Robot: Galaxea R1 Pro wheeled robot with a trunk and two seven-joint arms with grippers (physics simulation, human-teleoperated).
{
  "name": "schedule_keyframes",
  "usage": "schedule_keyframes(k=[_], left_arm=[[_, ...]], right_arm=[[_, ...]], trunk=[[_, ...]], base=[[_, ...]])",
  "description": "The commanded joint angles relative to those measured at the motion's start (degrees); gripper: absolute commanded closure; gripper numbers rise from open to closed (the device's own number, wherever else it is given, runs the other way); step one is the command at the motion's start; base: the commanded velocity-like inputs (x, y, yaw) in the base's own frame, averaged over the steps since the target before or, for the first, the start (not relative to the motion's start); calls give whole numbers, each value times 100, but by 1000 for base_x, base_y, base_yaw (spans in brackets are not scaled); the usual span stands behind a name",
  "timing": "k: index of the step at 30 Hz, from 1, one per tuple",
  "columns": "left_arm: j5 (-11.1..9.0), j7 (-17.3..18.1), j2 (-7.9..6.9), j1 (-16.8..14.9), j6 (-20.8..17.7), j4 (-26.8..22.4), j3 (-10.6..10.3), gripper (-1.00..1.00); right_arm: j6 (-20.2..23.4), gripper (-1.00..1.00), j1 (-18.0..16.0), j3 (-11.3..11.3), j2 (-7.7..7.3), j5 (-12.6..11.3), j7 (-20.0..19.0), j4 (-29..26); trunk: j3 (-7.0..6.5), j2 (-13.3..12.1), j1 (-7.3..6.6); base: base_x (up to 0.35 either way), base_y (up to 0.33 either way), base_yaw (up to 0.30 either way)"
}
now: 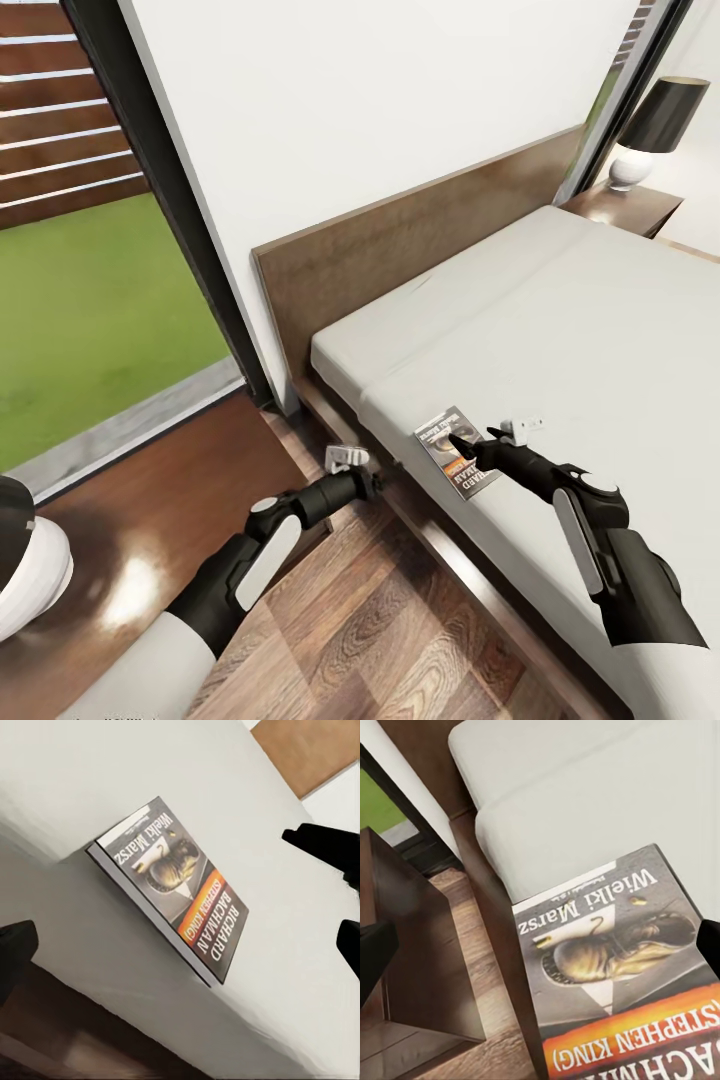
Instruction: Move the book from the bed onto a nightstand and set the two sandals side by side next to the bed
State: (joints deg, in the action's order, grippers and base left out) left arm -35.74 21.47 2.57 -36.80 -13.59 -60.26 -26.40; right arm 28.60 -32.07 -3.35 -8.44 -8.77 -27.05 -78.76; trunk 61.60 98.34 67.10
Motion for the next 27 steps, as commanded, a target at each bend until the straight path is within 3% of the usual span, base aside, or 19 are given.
schedule_keyframes(k=[1,11,20,27], left_arm=[[-65,99,-7,-3,-20,62,3,-100],[-87,1155,1,-3,675,713,63,-100],[-82,1282,73,-3,765,755,42,-100],[-80,1297,69,-3,771,732,41,-100]], right_arm=[[49,-100,-4,-6,0,-52,0,-1],[42,-100,-2,71,8,-54,23,18],[38,-100,-2,80,9,-47,24,19],[40,-100,-1,80,9,-47,24,19]], trunk=[[3,2,0],[3,2,0],[3,2,0],[3,2,0]], base=[[0,0,0],[0,0,0],[0,0,-14],[0,0,-178]])
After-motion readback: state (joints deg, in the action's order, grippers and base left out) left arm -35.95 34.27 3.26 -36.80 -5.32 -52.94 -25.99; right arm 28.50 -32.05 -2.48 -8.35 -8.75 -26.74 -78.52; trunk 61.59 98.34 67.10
